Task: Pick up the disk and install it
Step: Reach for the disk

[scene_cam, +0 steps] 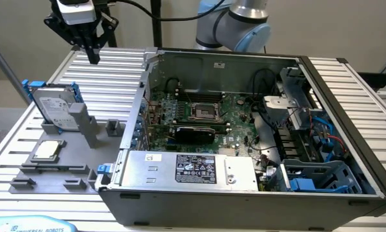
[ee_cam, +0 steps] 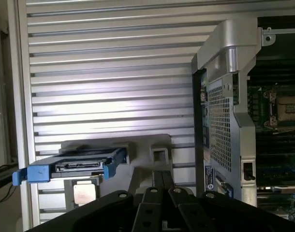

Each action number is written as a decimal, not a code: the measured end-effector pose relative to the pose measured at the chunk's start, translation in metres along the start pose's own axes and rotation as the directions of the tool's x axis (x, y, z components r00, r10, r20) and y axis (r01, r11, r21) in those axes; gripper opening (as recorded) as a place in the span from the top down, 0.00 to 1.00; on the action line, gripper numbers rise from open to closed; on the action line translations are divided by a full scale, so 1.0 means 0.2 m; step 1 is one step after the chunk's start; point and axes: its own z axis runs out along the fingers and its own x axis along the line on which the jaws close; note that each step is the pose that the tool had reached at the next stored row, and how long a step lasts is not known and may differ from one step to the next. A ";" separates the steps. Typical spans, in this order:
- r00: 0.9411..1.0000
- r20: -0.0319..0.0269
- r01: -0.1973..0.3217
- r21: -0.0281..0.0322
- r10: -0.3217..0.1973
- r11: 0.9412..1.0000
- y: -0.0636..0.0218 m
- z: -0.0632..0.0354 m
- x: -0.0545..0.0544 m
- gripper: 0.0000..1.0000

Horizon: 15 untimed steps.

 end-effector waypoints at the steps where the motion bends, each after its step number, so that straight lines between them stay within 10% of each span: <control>1: 1.000 0.000 0.000 0.000 0.000 1.000 0.000 0.000 0.02 0.89; 15: 1.000 -0.004 0.000 0.000 0.000 1.000 -0.012 0.010 0.30 0.89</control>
